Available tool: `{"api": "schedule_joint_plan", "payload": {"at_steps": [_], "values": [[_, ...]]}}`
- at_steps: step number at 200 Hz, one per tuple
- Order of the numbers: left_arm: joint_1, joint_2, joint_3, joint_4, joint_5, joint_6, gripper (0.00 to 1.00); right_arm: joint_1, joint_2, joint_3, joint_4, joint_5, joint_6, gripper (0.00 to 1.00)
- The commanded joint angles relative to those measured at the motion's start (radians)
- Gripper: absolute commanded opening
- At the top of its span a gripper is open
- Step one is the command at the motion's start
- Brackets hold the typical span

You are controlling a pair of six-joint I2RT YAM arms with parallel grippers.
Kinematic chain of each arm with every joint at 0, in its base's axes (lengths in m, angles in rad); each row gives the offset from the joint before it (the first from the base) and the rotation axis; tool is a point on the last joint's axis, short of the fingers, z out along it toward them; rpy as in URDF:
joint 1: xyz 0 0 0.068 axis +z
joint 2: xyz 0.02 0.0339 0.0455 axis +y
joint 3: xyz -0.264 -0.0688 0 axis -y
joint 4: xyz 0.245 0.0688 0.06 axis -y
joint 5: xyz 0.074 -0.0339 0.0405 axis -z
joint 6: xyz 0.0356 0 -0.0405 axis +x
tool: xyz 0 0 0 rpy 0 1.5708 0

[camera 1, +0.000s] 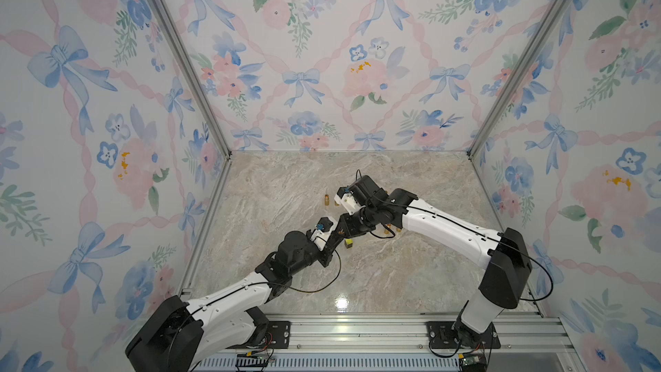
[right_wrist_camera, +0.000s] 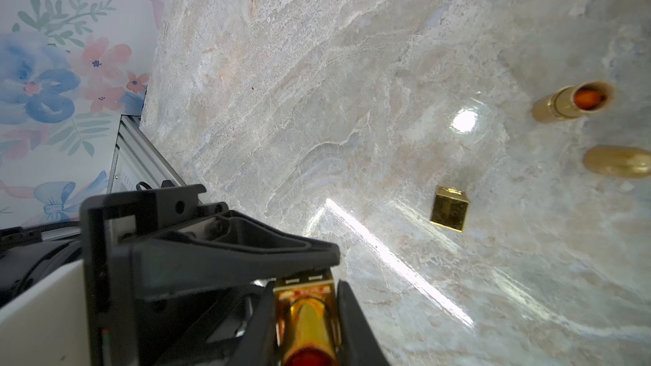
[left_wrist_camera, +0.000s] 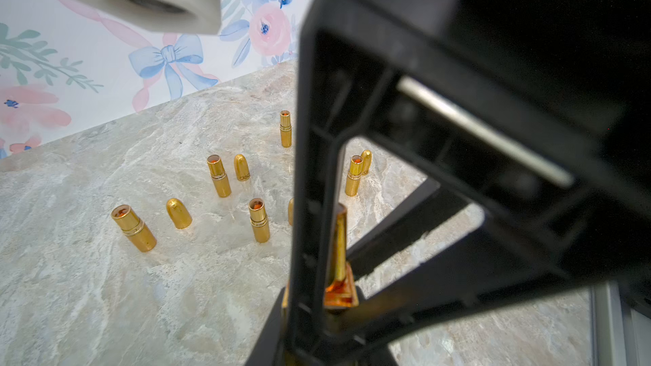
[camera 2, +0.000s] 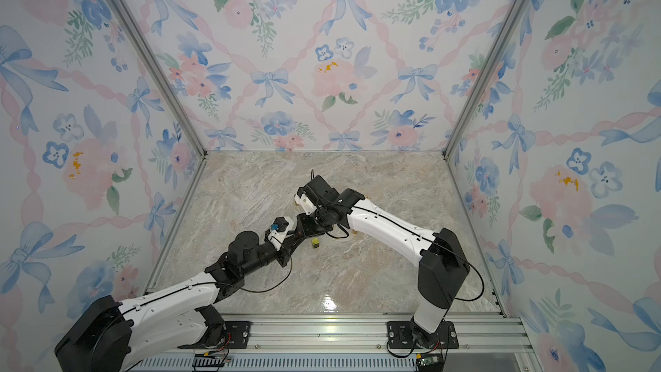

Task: Open the lipstick cap
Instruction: Place the lipstick at the center of the board.

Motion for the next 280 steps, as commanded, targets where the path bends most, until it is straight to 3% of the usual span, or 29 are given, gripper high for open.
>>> {"api": "schedule_joint_plan", "payload": {"at_steps": [1, 28, 46, 89, 116, 213, 280], "values": [[-0.002, 0.007, 0.033, 0.049, -0.011, 0.01, 0.0, -0.008, 0.013, 0.005, 0.001, 0.003, 0.019, 0.21], [-0.002, 0.007, 0.029, 0.049, -0.016, 0.004, 0.02, -0.012, 0.011, 0.019, 0.005, 0.022, 0.017, 0.18], [-0.002, 0.001, 0.026, 0.05, -0.028, 0.001, 0.21, -0.021, 0.016, 0.031, 0.002, 0.045, 0.014, 0.17], [-0.002, -0.034, -0.012, 0.05, -0.068, -0.025, 0.81, -0.024, 0.05, 0.067, -0.015, 0.193, -0.002, 0.17], [-0.002, -0.074, -0.057, 0.049, -0.138, -0.063, 0.97, -0.024, 0.082, 0.069, 0.013, 0.259, -0.007, 0.16], [0.021, -0.287, -0.217, 0.023, -0.459, -0.246, 0.98, 0.054, 0.212, -0.013, 0.154, 0.462, -0.025, 0.17], [0.043, -0.312, -0.23, 0.015, -0.494, -0.278, 0.98, 0.131, 0.306, -0.004, 0.219, 0.576, -0.044, 0.17]]}}
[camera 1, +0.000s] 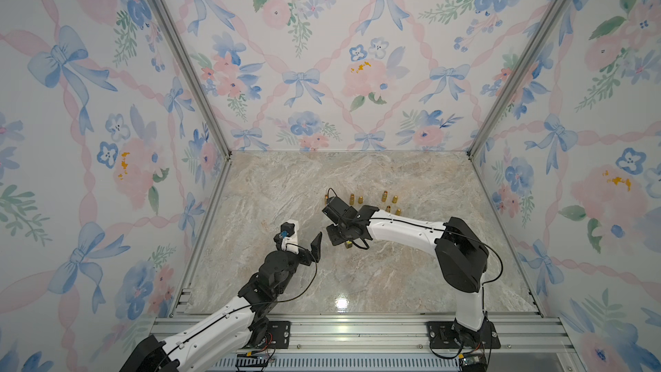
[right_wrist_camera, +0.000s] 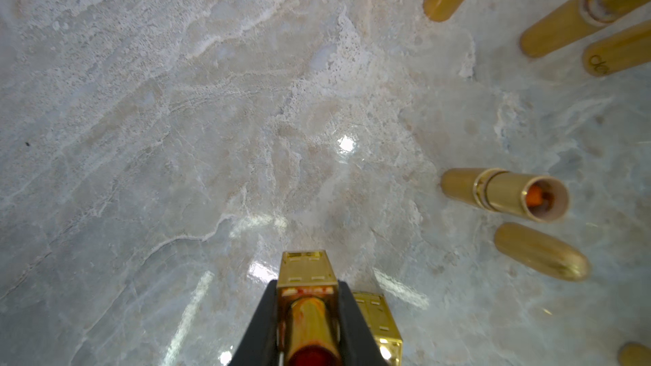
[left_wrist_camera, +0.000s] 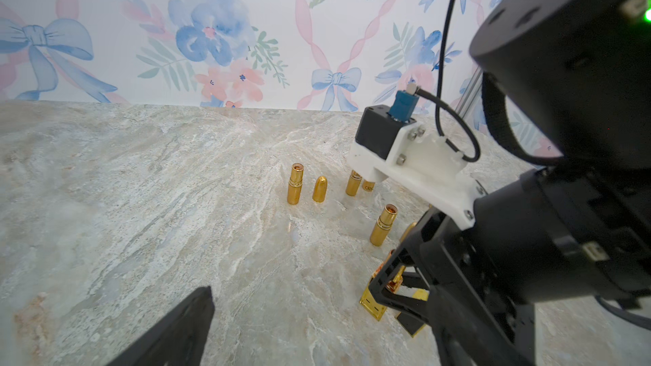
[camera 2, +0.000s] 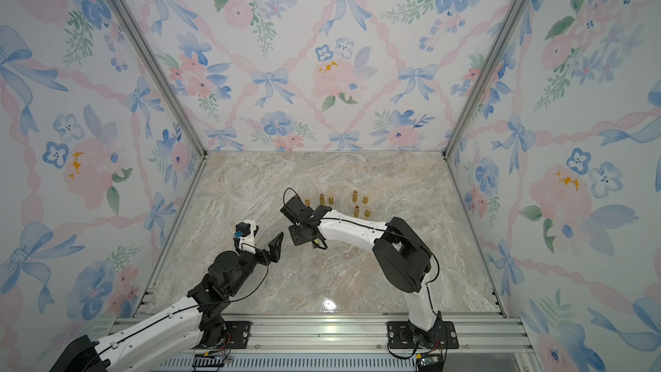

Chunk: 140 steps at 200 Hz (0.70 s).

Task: Open the lipstick cap
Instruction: Place the lipstick at the center of the board.

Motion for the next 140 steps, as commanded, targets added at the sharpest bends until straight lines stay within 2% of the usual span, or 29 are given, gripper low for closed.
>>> {"api": "schedule_joint_plan", "payload": {"at_steps": [1, 62, 88, 119, 140], "values": [[0.009, 0.002, -0.006, -0.015, -0.037, -0.033, 0.98, 0.023, 0.034, 0.0, 0.042, 0.075, -0.016, 0.17], [0.013, -0.008, -0.018, -0.02, -0.061, -0.044, 0.98, 0.059, 0.094, 0.019, 0.065, 0.111, -0.022, 0.18], [0.016, -0.027, -0.026, -0.021, -0.076, -0.049, 0.98, 0.064, 0.095, 0.009, 0.068, 0.111, -0.02, 0.22], [0.02, -0.036, -0.027, -0.025, -0.084, -0.049, 0.98, 0.066, 0.073, 0.006, 0.062, 0.111, -0.02, 0.34], [0.021, -0.036, -0.023, -0.026, -0.081, -0.048, 0.98, 0.067, 0.047, 0.004, 0.066, 0.111, -0.02, 0.46]]}}
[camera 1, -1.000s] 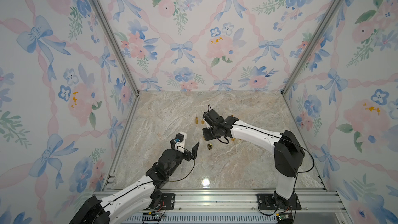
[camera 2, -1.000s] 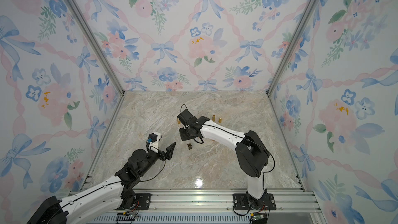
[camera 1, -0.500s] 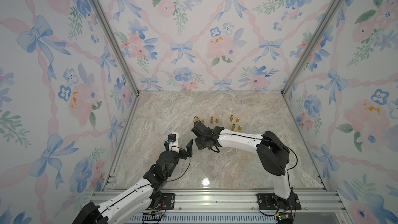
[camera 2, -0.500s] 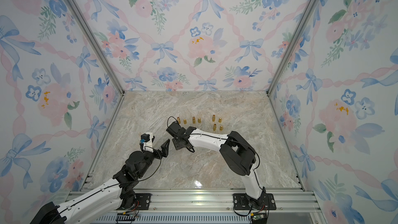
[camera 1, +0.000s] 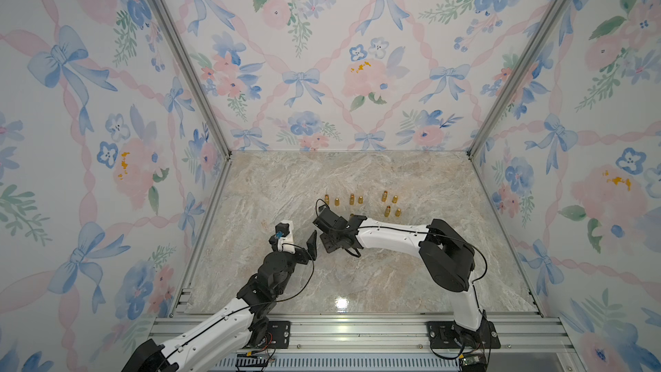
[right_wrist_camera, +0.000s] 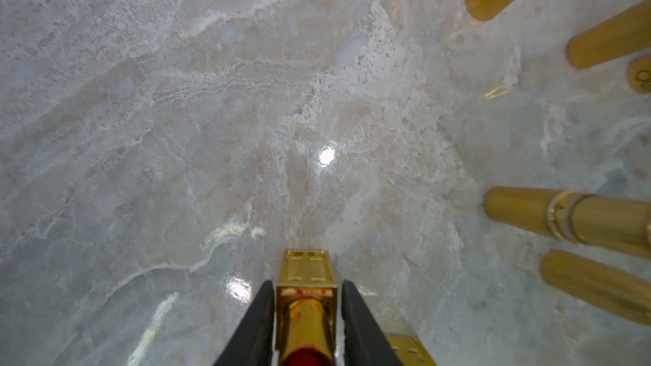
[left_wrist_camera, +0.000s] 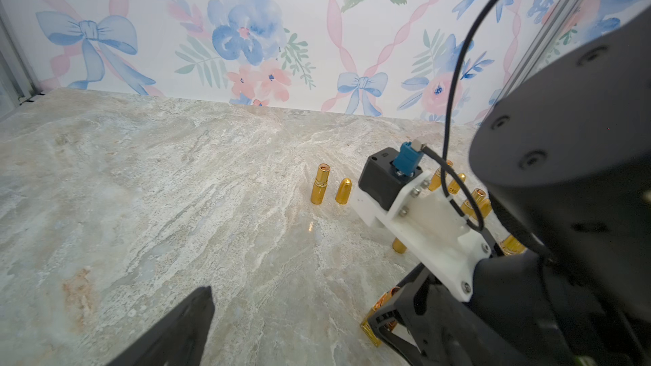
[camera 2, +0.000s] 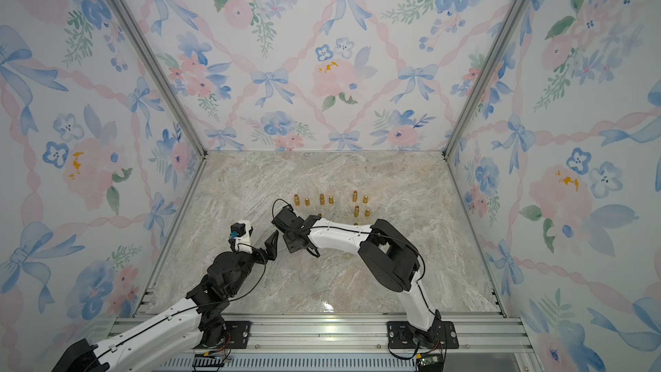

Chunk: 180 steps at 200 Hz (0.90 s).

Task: Open the lipstick cap
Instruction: Place the lipstick at the center of the board, then reset both arms

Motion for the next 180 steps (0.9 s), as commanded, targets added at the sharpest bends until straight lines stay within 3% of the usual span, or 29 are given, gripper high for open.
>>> {"api": "schedule_joint_plan", "payload": {"at_steps": [1, 38, 69, 109, 121, 142, 180], "values": [[0.008, -0.009, -0.01, -0.005, -0.013, -0.019, 0.98, 0.011, -0.028, 0.004, 0.003, 0.018, 0.0, 0.46], [0.011, -0.016, 0.009, -0.015, -0.024, -0.006, 0.98, 0.009, -0.092, 0.012, -0.013, 0.016, -0.004, 0.62], [0.019, -0.019, 0.069, -0.069, -0.104, -0.01, 0.98, -0.012, -0.207, -0.009, -0.038, 0.018, -0.003, 0.73], [0.064, 0.036, 0.198, -0.177, -0.317, -0.014, 0.98, -0.119, -0.462, -0.093, -0.08, 0.027, -0.027, 0.89], [0.089, 0.077, 0.227, -0.186, -0.384, -0.004, 0.98, -0.19, -0.566, -0.158, -0.068, 0.07, -0.048, 1.0], [0.173, 0.16, 0.251, -0.18, -0.474, -0.03, 0.98, -0.377, -0.728, -0.334, 0.025, 0.093, -0.054, 0.99], [0.354, 0.305, 0.229, -0.023, -0.444, 0.056, 0.98, -0.727, -0.921, -0.723, 0.35, 0.231, -0.129, 0.99]]}}
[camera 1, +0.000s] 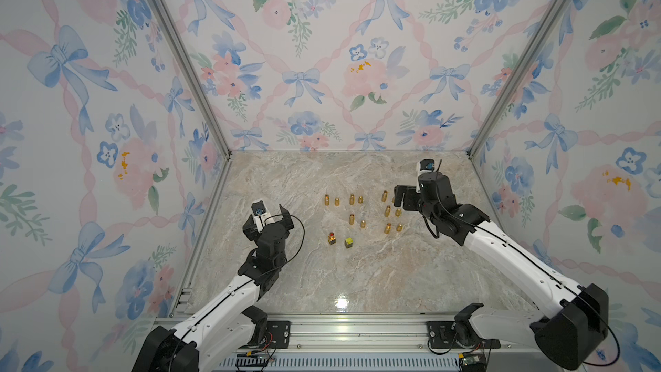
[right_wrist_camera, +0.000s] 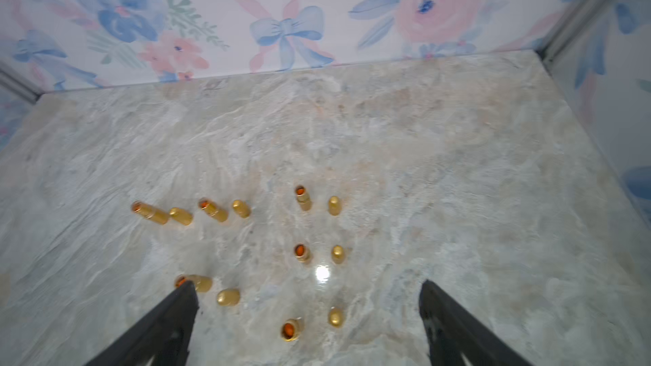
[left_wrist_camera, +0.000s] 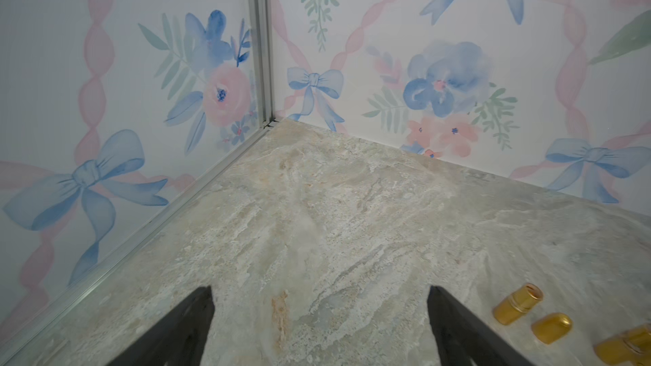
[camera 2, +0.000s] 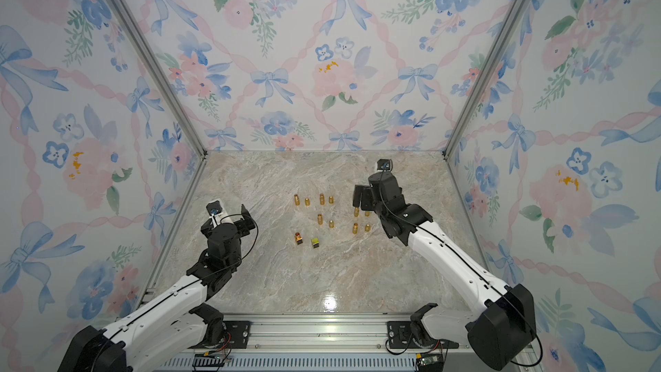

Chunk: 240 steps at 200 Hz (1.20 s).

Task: Open the lipstick cap
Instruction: Reset both arms

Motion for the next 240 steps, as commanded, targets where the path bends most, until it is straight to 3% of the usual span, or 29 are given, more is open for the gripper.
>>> {"api": "schedule_joint_plan", "payload": {"at_steps": [1, 28, 49, 82, 104, 118, 132, 147, 162, 185, 200, 240], "values": [[0.085, 0.056, -0.014, 0.101, -0.032, 0.061, 0.98, -0.14, -0.06, -0.216, 0.217, 0.112, -0.074, 0.99], [0.17, 0.117, -0.108, 0.347, 0.063, 0.139, 0.98, -0.308, -0.033, -0.381, 0.462, 0.121, -0.115, 0.99], [0.202, 0.179, -0.178, 0.531, 0.163, 0.19, 0.98, -0.335, 0.076, -0.44, 0.655, 0.162, -0.184, 0.99], [0.205, 0.31, -0.167, 0.637, 0.255, 0.269, 0.98, -0.345, 0.237, -0.481, 0.924, 0.116, -0.256, 0.99], [0.195, 0.298, -0.195, 0.71, 0.323, 0.286, 0.98, -0.377, 0.263, -0.495, 0.986, -0.036, -0.274, 0.99], [0.206, 0.321, -0.245, 0.84, 0.382, 0.276, 0.98, -0.369, 0.294, -0.579, 1.18, -0.138, -0.321, 0.99], [0.203, 0.346, -0.234, 0.852, 0.404, 0.306, 0.98, -0.386, 0.366, -0.641, 1.378, -0.19, -0.319, 0.99], [0.21, 0.392, -0.201, 0.855, 0.421, 0.307, 0.98, -0.395, 0.34, -0.608, 1.257, -0.212, -0.312, 0.99], [0.213, 0.476, -0.193, 0.916, 0.48, 0.316, 0.98, -0.361, 0.354, -0.605, 1.283, -0.162, -0.344, 0.99], [0.211, 0.61, -0.18, 1.038, 0.418, 0.303, 0.98, -0.354, 0.354, -0.598, 1.267, -0.171, -0.359, 0.99], [0.232, 0.602, -0.16, 0.983, 0.373, 0.252, 0.98, -0.354, 0.353, -0.599, 1.267, -0.179, -0.361, 0.99], [0.251, 0.595, -0.167, 0.982, 0.395, 0.239, 0.98, -0.354, 0.353, -0.598, 1.268, -0.178, -0.36, 0.99]]}}
